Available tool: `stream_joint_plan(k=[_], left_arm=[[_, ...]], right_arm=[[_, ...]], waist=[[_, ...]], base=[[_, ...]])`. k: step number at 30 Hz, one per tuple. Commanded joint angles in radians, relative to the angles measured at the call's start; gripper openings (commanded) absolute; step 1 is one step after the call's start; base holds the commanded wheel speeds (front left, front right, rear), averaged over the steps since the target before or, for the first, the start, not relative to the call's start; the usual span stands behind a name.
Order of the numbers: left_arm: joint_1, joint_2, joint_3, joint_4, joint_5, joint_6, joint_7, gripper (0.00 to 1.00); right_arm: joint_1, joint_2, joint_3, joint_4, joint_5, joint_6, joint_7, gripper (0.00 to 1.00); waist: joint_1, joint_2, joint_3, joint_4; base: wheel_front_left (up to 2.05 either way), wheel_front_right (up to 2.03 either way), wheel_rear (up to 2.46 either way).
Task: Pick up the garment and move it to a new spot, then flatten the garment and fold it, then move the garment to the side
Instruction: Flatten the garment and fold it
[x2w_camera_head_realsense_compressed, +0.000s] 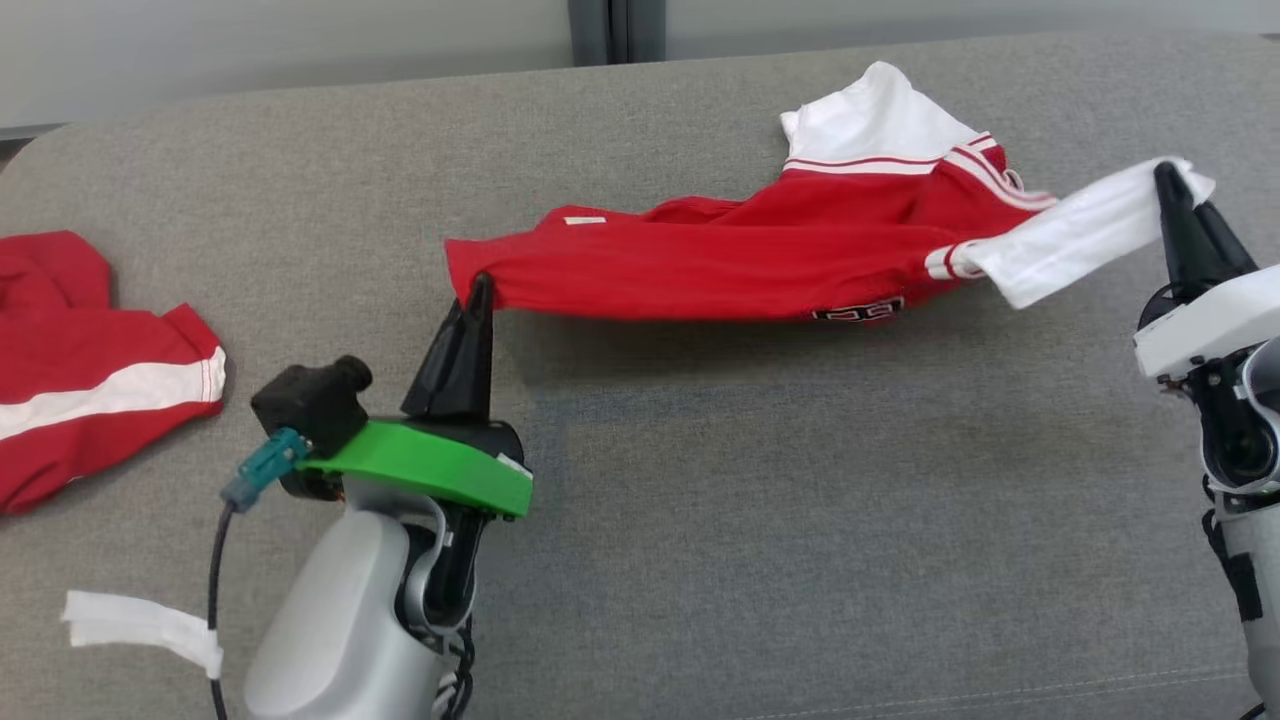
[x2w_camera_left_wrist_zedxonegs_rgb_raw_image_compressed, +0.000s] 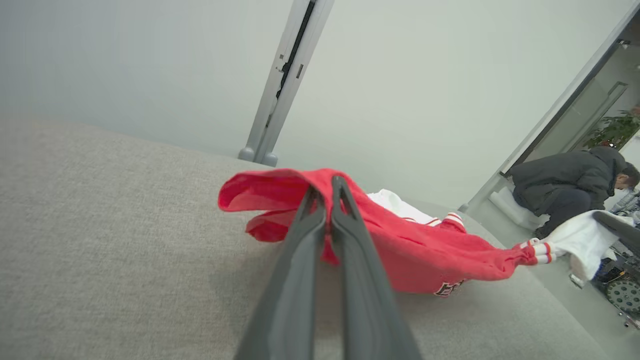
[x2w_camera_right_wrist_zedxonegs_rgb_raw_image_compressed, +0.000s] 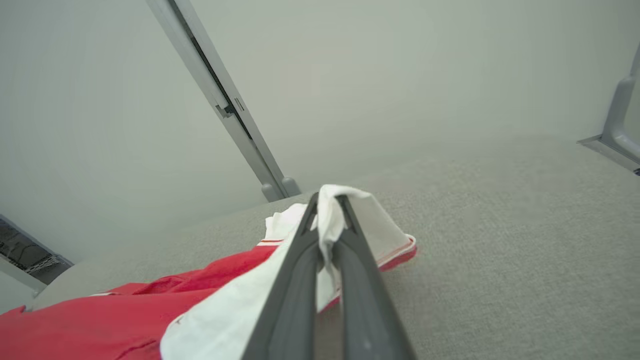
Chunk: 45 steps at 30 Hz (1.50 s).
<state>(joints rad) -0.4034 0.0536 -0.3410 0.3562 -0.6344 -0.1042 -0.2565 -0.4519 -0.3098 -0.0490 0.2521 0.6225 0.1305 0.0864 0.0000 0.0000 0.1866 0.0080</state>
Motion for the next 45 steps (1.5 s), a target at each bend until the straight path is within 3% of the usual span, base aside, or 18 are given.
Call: stream_joint_plan(k=[1, 10, 17, 23, 27, 30, 33, 39, 45], left_arm=[[-0.031, 0.017, 0.010, -0.028, -0.016, -0.005, 0.010, 0.00], [-0.177, 0.095, 0.075, -0.197, -0.095, -0.010, 0.128, 0.00], [-0.227, 0.132, 0.109, -0.275, -0.148, 0.006, 0.208, 0.00], [-0.311, 0.134, 0.104, -0.220, -0.169, 0.011, 0.270, 0.00], [-0.453, 0.148, 0.114, -0.094, -0.138, 0.008, 0.251, 0.00], [-0.573, 0.144, 0.149, 0.004, -0.131, 0.017, 0.194, 0.00], [-0.718, 0.146, 0.173, 0.076, -0.117, 0.011, 0.129, 0.00], [-0.938, 0.134, 0.207, 0.057, -0.137, -0.018, 0.017, 0.00], [-0.957, 0.144, 0.190, -0.050, -0.163, -0.026, -0.008, 0.00]], right_arm=[[0.012, 0.003, -0.011, -0.044, 0.001, 0.000, 0.004, 0.00], [-0.084, 0.045, -0.055, -0.344, -0.016, 0.000, 0.028, 0.00], [-0.159, 0.078, -0.062, -0.425, -0.034, 0.000, 0.060, 0.00], [-0.272, 0.103, -0.043, -0.291, -0.062, 0.000, 0.119, 0.00], [-0.446, 0.100, 0.023, -0.071, -0.096, 0.000, 0.108, 0.00], [-0.594, 0.118, 0.042, 0.075, -0.126, 0.000, 0.048, 0.00], [-0.774, 0.133, 0.031, 0.167, -0.146, 0.000, -0.087, 0.00], [-1.002, 0.063, 0.103, 0.148, -0.190, 0.000, -0.315, 0.00], [-1.008, -0.001, 0.114, 0.099, -0.238, 0.000, -0.352, 0.00]], waist=[[0.0000, 0.0000, -0.019, -0.016], [0.0000, 0.0000, -0.034, -0.068], [0.0000, 0.0000, 0.007, -0.099], [0.0000, 0.0000, 0.141, -0.120], [0.0000, 0.0000, 0.258, -0.139], [0.0000, 0.0000, 0.320, -0.151], [0.0000, 0.0000, 0.370, -0.155], [0.0000, 0.0000, 0.408, -0.135], [0.0000, 0.0000, 0.425, -0.117]], base=[[0.00, 0.00, 0.00], [0.00, 0.00, 0.00], [0.00, 0.00, 0.00], [0.00, 0.00, 0.00], [0.00, 0.00, 0.00], [0.00, 0.00, 0.00], [0.00, 0.00, 0.00], [0.00, 0.00, 0.00], [0.00, 0.00, 0.00]])
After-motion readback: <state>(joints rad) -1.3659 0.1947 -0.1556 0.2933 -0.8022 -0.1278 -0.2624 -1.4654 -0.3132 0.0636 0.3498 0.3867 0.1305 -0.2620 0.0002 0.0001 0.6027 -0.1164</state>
